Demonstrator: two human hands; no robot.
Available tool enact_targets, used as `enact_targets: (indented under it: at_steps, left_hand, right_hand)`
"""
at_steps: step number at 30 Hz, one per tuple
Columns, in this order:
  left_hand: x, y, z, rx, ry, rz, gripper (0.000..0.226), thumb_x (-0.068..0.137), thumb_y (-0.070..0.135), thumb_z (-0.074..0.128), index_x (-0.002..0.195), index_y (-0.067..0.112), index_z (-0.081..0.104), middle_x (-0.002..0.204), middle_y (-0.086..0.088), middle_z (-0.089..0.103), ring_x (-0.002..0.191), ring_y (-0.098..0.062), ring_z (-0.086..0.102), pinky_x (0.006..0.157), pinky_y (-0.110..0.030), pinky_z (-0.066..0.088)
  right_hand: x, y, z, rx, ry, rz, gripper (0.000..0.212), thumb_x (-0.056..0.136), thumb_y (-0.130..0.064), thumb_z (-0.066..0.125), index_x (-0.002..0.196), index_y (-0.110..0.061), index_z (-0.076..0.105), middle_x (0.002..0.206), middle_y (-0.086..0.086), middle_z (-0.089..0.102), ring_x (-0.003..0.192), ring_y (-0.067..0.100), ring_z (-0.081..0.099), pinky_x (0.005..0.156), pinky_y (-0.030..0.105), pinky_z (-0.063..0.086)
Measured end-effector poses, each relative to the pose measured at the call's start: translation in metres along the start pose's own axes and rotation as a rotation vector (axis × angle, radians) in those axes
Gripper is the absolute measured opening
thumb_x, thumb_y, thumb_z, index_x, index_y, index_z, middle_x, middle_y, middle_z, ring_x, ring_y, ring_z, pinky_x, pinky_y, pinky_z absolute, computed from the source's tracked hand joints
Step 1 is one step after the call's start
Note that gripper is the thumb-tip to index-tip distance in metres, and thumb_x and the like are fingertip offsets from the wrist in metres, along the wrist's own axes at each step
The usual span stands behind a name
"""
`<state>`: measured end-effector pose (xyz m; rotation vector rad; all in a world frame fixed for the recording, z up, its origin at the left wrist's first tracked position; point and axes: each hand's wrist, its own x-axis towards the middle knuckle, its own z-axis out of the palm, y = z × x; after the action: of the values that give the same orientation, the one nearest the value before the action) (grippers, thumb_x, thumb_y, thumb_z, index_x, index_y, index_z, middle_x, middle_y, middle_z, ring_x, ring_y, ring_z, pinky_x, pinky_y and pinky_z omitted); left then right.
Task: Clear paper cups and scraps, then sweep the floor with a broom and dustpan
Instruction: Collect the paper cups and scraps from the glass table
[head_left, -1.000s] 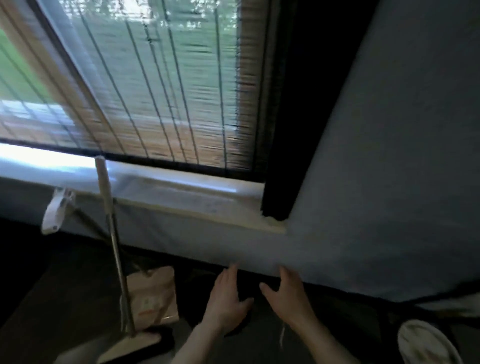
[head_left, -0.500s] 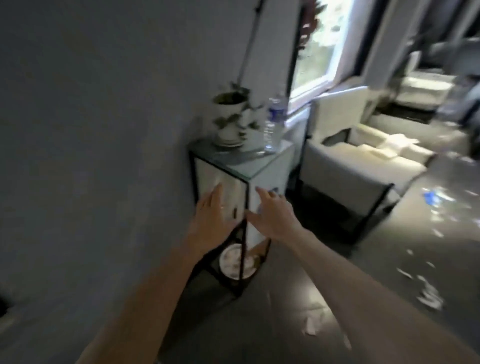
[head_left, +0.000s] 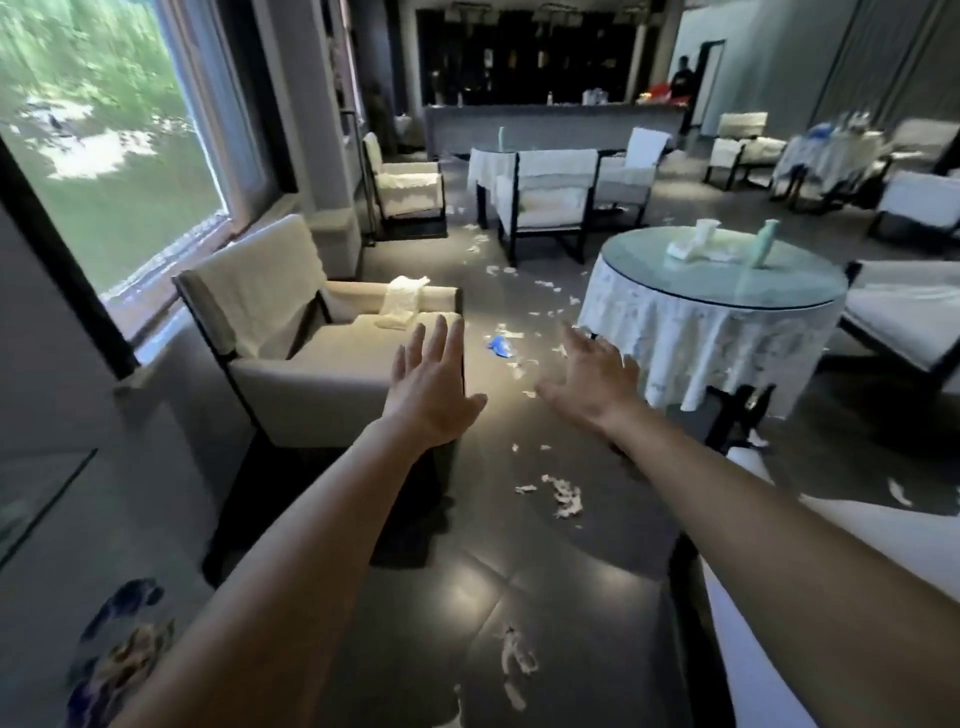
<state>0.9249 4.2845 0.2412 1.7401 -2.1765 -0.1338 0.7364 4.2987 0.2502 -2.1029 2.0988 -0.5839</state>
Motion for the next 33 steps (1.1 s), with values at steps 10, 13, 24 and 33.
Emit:
enact_targets:
  at_steps: [10,13,24,33]
  left_hand:
    - [0.242,0.046,0.098,-0.003,-0.187,0.284,0.095,0.089,0.043,0.059,0.153,0.025,-0.009,0.161,-0.001,-0.016,0.147,-0.025,-0.016,0.116,-0.041,-0.008]
    - [0.3,0.07,0.124,-0.032,-0.245,0.349,0.098,0.089,0.044,0.059,0.152,0.026,-0.013,0.161,0.0,-0.012,0.147,-0.025,-0.016,0.116,-0.042,-0.009]
    - [0.529,0.15,0.223,-0.001,-0.294,0.408,0.089,0.092,0.042,0.053,0.153,0.027,-0.011,0.162,0.003,-0.008,0.146,-0.024,-0.018,0.116,-0.044,-0.01]
    - [0.712,0.175,0.288,0.073,-0.312,0.428,0.079,0.092,0.047,0.052,0.154,0.026,0.008,0.159,-0.001,-0.021,0.145,-0.026,-0.023,0.115,-0.046,-0.013]
  right_hand:
    - [0.15,0.127,0.02,0.0,0.044,0.419,0.08,0.091,-0.048,0.051,0.154,-0.024,0.006,0.156,0.005,0.027,0.145,0.032,0.014,0.115,0.055,0.017]
    - [0.191,0.164,0.025,-0.037,0.06,0.488,0.081,0.091,-0.049,0.05,0.153,-0.027,0.003,0.149,0.007,0.039,0.143,0.033,0.021,0.113,0.053,0.019]
    - [0.404,0.309,0.032,0.006,-0.009,0.541,0.079,0.093,-0.047,0.046,0.154,-0.028,-0.002,0.161,-0.001,0.016,0.148,0.029,0.003,0.115,0.055,0.003]
    - [0.585,0.393,0.038,-0.013,-0.008,0.568,0.077,0.094,-0.048,0.045,0.154,-0.023,0.002,0.161,0.003,0.012,0.147,0.03,0.004,0.116,0.054,0.006]
